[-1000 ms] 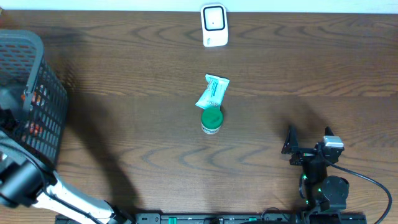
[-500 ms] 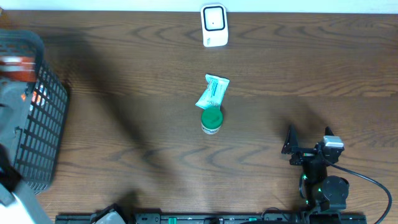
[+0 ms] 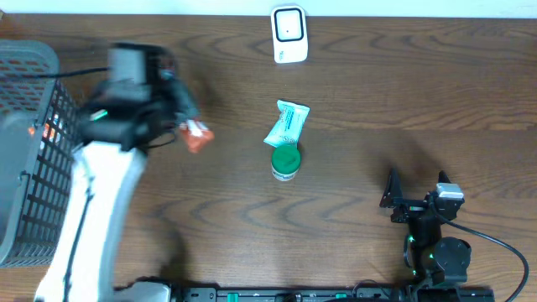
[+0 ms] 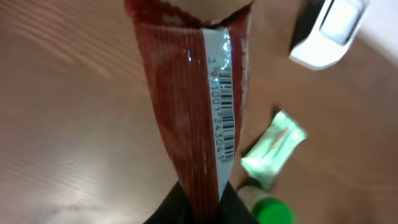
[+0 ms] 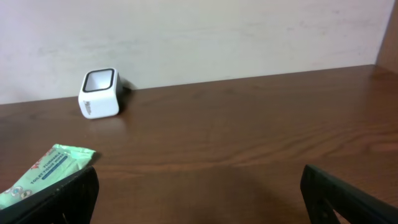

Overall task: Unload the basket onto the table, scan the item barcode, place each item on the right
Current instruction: 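Carry the red snack bar to the scanner and place it on the table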

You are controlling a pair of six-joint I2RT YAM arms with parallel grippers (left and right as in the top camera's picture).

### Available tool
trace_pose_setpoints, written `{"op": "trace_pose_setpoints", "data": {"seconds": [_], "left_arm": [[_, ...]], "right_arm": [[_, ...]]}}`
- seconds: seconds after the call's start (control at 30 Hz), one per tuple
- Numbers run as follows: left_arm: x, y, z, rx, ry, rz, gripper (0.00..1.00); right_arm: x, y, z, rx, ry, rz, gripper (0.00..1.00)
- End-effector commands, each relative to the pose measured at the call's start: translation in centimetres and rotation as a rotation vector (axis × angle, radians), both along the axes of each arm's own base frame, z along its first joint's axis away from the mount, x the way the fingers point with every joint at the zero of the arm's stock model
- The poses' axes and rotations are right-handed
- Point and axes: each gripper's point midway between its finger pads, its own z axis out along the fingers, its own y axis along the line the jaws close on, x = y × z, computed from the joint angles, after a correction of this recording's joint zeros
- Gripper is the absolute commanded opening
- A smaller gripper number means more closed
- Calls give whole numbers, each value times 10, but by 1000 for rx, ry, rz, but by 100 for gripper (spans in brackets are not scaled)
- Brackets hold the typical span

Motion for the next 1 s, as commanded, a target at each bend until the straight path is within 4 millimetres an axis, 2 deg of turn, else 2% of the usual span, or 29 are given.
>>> {"op": "trace_pose_setpoints", "data": {"seconds": [0.0, 0.1, 0.3, 0.4, 0.5, 0.53, 0.6, 0.67, 0.73, 0.83, 0.9, 0.97], "left_arm": [[8, -11, -58, 67, 106, -51, 13], [16, -24, -110, 70, 205, -42, 13], [20, -53, -175, 83, 317, -74, 13], [15, -66, -190, 91, 345, -95, 13], [12, -79, -188, 95, 335, -128, 13], [12, -82, -187, 94, 328, -135, 17], [11, -86, -181, 91, 315, -145, 34], [12, -87, -172, 86, 294, -149, 59], [16, -86, -154, 92, 251, -187, 73], [27, -72, -98, 110, 141, -188, 76], [35, -56, -45, 114, 30, -172, 80], [39, -36, 16, 115, -103, -161, 82]], "right_arm": [[0, 0, -1, 14, 3, -3, 99], [0, 0, -1, 14, 3, -3, 99], [0, 0, -1, 14, 3, -3, 99], [0, 0, -1, 14, 3, -3, 99], [0, 0, -1, 14, 3, -3, 99], [0, 0, -1, 14, 3, -3, 99], [0, 0, -1, 14, 3, -3, 99], [0, 0, -1, 14, 3, -3, 99], [0, 0, -1, 14, 3, -3, 99], [0, 0, -1, 14, 3, -3, 99], [0, 0, -1, 14, 3, -3, 99], [0, 0, -1, 14, 3, -3, 99]]}}
